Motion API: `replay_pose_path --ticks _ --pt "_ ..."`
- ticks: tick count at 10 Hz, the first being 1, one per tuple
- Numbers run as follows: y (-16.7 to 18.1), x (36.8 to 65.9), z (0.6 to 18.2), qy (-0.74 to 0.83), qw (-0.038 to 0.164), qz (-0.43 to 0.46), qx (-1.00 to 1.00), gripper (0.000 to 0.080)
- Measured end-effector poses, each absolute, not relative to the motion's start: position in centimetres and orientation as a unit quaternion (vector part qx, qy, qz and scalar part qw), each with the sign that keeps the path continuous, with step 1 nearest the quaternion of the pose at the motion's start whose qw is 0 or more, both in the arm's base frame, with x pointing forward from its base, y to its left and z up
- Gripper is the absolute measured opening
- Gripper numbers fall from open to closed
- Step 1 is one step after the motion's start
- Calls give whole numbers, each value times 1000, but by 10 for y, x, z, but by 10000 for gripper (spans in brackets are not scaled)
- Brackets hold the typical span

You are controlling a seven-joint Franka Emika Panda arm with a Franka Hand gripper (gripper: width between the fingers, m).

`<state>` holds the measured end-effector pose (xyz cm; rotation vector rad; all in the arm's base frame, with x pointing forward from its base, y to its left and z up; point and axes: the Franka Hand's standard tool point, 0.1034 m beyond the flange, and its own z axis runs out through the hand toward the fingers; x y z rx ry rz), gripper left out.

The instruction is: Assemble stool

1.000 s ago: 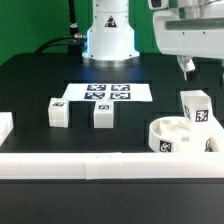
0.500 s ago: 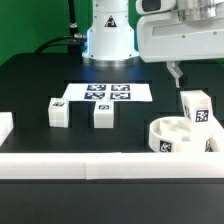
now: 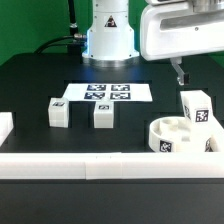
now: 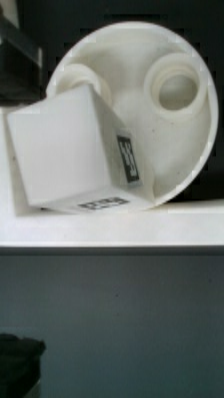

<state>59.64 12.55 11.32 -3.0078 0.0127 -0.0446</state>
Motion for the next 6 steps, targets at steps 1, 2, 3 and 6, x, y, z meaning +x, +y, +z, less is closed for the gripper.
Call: replay_pose_path --ticks 1,2,3,6 --pt "125 596 113 -37 66 -18 -997 649" --pt "126 597 113 -144 48 -25 -988 649" --pt "127 597 112 -205 39 -26 -978 649" --pt "118 592 105 -294 24 -47 -954 649"
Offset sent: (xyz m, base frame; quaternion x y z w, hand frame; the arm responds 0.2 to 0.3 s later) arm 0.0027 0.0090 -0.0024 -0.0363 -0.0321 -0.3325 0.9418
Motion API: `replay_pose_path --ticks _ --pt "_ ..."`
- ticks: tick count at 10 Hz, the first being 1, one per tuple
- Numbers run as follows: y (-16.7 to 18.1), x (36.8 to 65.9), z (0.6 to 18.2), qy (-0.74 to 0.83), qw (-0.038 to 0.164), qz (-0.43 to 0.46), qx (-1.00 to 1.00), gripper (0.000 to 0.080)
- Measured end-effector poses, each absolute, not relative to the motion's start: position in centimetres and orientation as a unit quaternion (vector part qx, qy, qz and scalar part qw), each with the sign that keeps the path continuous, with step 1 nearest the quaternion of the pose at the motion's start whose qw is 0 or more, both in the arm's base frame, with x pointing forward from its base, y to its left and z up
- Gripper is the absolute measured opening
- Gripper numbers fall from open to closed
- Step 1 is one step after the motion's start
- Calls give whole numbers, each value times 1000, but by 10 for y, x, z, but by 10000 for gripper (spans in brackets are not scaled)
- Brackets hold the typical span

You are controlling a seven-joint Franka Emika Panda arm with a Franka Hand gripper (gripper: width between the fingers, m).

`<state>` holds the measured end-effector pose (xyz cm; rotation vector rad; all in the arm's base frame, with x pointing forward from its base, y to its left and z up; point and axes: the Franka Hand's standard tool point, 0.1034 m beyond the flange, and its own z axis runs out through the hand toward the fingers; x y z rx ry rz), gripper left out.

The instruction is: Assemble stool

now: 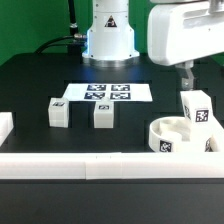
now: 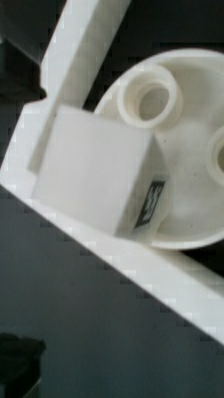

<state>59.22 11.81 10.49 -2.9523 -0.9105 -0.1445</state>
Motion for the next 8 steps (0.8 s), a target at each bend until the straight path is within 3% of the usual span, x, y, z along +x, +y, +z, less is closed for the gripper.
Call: replay_pose_path --ticks 2,6,8 --pt "117 593 104 -378 19 -48 -924 649" --pt "116 599 98 -620 -38 -52 -782 649" --pt "113 599 97 -652 -42 -48 -756 649"
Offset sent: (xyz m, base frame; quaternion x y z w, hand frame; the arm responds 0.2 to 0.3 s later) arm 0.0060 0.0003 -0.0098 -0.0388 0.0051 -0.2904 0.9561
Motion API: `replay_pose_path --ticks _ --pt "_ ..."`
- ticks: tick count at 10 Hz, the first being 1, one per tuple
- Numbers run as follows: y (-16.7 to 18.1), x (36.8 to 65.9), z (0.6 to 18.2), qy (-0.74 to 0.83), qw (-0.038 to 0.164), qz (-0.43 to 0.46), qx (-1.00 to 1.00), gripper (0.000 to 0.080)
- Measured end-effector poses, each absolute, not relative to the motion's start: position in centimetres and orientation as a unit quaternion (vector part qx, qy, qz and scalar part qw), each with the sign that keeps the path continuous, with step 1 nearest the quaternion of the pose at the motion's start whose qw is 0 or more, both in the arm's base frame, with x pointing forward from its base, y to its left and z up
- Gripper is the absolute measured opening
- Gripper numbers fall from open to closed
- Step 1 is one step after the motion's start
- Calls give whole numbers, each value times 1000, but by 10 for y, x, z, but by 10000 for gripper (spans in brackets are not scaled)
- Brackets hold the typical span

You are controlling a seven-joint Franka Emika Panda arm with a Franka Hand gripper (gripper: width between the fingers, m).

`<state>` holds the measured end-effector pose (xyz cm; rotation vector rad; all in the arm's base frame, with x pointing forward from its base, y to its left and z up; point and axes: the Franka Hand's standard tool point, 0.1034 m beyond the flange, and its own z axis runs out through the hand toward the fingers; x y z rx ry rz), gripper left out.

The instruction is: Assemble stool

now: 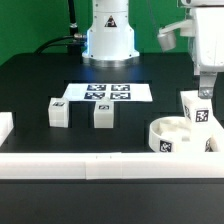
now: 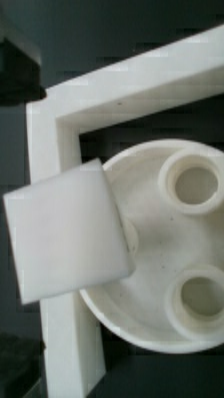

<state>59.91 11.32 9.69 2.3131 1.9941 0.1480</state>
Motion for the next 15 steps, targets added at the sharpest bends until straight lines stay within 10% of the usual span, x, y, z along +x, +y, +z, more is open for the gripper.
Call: replay_pose_path --ticks 7,9,15 --pt "118 598 81 771 64 21 633 649" --pt "116 598 81 770 64 20 634 387" --pt "116 596 80 663 58 27 746 335"
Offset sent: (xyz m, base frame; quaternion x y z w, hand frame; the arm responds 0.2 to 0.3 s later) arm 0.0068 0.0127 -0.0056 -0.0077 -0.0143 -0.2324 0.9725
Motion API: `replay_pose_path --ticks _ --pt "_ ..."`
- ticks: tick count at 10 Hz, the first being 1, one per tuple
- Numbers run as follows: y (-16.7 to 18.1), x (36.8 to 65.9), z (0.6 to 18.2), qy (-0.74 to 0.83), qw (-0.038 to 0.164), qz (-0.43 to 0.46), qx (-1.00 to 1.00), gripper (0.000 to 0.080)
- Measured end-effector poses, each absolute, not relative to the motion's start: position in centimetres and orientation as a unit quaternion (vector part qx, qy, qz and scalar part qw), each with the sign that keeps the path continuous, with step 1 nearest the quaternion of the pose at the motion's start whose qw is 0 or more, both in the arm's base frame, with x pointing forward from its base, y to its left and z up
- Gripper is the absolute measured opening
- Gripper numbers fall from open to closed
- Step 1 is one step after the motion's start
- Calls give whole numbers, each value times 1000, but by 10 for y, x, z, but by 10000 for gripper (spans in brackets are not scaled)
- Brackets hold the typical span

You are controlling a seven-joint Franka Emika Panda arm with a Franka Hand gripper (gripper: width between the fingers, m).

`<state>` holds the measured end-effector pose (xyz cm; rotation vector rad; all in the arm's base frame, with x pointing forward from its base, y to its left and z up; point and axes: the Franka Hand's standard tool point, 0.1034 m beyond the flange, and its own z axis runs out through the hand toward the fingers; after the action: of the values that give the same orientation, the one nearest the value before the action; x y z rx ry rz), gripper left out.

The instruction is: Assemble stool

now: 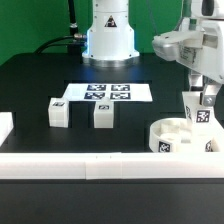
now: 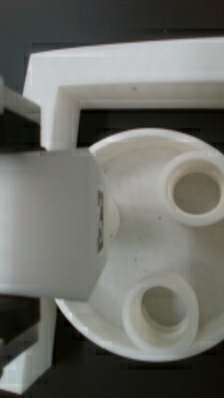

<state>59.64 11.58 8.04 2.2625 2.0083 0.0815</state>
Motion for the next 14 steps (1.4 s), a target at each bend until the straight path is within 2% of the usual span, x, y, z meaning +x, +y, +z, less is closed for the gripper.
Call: replay_pose_path --ticks 3,9,14 --pt "116 593 79 507 42 25 861 337" --pt "117 592 79 358 34 31 933 337" --pt "120 587 79 52 -4 37 998 337"
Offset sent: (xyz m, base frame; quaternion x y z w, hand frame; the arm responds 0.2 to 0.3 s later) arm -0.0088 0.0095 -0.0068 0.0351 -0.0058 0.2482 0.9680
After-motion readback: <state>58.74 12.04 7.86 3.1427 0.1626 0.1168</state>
